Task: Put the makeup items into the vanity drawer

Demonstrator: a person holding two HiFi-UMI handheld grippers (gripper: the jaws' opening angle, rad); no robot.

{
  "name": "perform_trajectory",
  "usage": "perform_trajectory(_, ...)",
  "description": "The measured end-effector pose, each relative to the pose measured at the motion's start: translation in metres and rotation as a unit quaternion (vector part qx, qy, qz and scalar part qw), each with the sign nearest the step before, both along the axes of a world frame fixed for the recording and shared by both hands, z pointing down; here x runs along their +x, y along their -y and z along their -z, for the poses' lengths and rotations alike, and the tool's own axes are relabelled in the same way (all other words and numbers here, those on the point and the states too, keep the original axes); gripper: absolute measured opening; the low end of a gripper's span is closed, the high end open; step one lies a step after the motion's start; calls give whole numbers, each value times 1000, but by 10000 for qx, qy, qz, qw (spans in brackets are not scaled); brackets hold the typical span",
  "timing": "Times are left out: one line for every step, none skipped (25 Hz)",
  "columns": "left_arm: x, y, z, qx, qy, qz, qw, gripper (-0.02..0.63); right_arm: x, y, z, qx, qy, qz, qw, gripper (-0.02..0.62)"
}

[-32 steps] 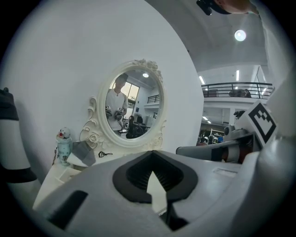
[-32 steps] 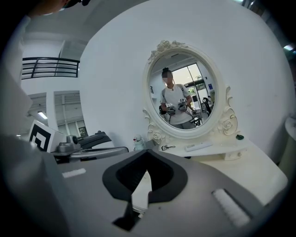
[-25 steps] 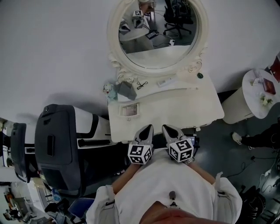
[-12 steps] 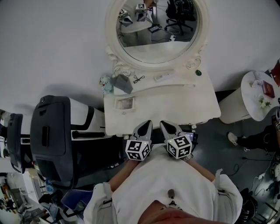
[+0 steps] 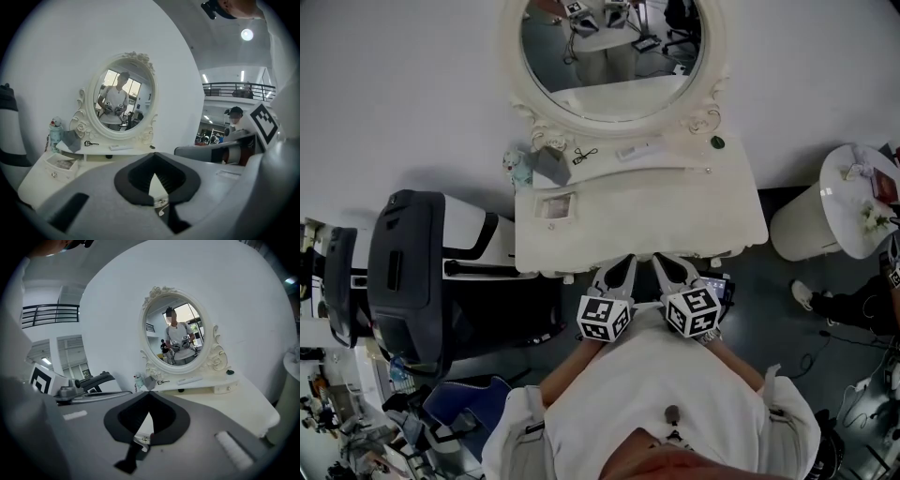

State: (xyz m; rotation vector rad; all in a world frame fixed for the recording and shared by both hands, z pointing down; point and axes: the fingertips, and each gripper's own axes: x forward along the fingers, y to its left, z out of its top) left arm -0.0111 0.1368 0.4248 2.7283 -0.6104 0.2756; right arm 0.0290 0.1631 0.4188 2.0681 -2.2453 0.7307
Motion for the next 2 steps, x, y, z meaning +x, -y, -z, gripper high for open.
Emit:
perform_trajectory(6, -7, -1, 35, 23, -27, 10000, 6, 5, -6, -1, 7, 16, -2, 10000, 6)
perform_trajectory(11, -14, -1, 69, 42, -50, 10000, 6, 10, -11, -1, 12, 30, -2, 10000, 6)
